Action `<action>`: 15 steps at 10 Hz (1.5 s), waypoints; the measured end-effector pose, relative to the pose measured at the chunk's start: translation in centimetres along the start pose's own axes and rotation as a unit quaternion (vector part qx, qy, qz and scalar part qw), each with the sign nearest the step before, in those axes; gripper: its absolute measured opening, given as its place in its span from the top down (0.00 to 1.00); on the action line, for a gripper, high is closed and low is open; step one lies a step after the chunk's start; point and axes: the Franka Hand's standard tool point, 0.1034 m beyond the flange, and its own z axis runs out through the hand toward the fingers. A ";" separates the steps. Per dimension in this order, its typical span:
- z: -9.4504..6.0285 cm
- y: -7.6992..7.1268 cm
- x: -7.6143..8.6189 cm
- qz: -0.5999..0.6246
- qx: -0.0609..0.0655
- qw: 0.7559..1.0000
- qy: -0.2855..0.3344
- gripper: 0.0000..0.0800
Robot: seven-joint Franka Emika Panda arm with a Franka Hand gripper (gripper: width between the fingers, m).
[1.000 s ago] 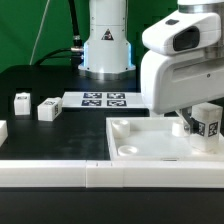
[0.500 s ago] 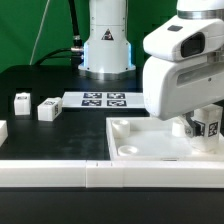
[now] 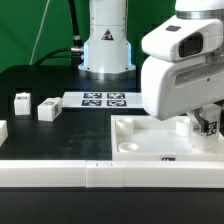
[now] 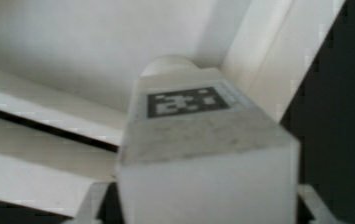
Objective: Assemble one leg
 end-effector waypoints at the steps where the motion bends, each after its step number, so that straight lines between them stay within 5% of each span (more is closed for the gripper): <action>1: 0.0 0.0 0.0 0.008 0.000 1.000 0.000 0.63; 6: 0.1 0.8 0.0 0.264 0.001 0.965 0.010 0.63; 9: 0.1 1.3 -0.1 0.430 0.002 0.903 0.014 0.63; 15: 0.0 1.7 -0.3 0.678 0.014 0.735 0.033 0.63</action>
Offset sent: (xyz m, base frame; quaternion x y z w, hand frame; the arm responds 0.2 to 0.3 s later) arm 0.0000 -0.0059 -0.0083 0.0202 0.0001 0.3391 0.9406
